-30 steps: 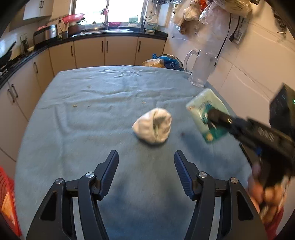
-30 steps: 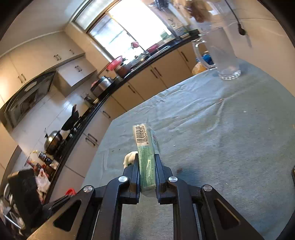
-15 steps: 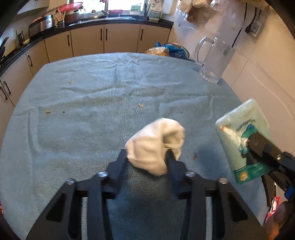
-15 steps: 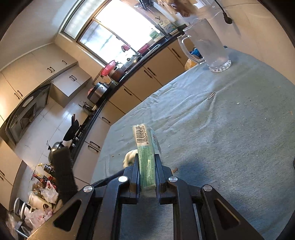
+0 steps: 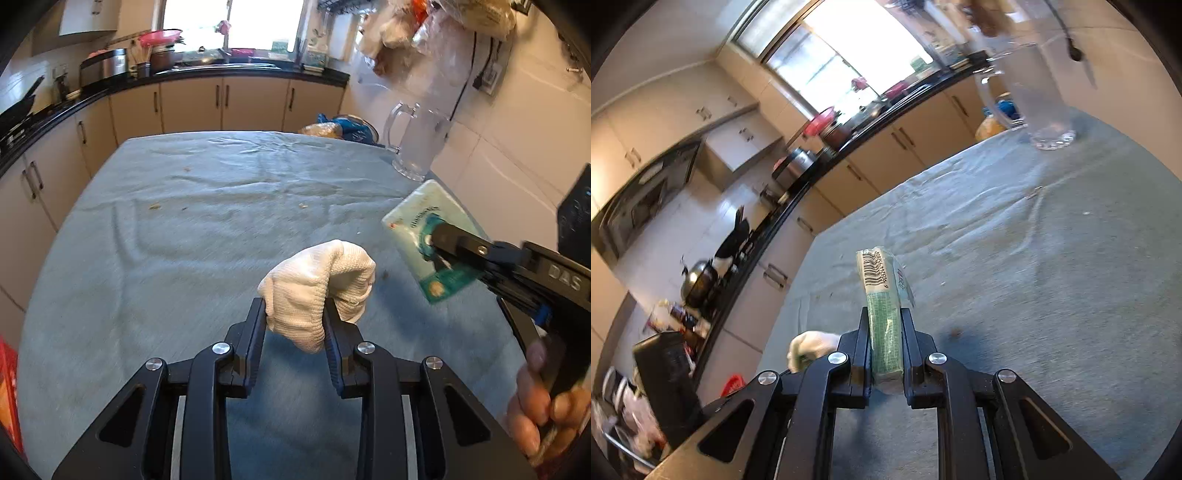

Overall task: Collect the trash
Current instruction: 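Carry the white cloth with the left tool while the right tool carries the tissue pack to the basket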

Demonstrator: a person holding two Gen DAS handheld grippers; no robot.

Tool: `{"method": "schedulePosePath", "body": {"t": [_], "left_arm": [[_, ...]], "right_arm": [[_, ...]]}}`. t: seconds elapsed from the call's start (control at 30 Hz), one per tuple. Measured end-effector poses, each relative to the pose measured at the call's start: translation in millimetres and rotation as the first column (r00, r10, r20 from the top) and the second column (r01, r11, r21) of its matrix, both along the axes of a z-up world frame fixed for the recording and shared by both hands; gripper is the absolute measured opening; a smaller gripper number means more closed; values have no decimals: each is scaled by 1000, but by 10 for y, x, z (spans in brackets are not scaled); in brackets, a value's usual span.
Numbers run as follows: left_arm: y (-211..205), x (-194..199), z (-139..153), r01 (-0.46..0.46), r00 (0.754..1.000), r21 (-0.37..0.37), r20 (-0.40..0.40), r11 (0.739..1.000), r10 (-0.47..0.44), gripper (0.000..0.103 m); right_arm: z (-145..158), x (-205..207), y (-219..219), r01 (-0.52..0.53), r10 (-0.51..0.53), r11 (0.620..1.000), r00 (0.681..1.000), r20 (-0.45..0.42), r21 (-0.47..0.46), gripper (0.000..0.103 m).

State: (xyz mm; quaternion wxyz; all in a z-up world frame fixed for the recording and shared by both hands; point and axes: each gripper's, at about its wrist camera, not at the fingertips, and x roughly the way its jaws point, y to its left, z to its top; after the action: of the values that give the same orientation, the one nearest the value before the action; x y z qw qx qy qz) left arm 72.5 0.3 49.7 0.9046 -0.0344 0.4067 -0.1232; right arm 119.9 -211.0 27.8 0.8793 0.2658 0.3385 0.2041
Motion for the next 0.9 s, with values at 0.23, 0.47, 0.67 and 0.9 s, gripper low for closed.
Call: {"method": "schedulePosePath", "body": {"t": [0.23, 0.47, 0.67, 0.9], "left_arm": [[275, -397, -18, -68, 997, 21, 45, 997, 67, 29], [458, -707, 10, -99, 992, 41, 87, 994, 95, 29], [651, -925, 87, -130, 985, 43, 122, 991, 124, 29], [858, -1116, 162, -155, 979, 25, 139, 988, 150, 29]], "right_arm": [[18, -80, 368, -148, 151, 987, 987, 51, -65, 14], [27, -176, 590, -229, 240, 966, 967, 88, -122, 14], [78, -196, 701, -245, 264, 956, 959, 106, -161, 14], [117, -310, 862, -249, 262, 957, 962, 76, -148, 14]]}}
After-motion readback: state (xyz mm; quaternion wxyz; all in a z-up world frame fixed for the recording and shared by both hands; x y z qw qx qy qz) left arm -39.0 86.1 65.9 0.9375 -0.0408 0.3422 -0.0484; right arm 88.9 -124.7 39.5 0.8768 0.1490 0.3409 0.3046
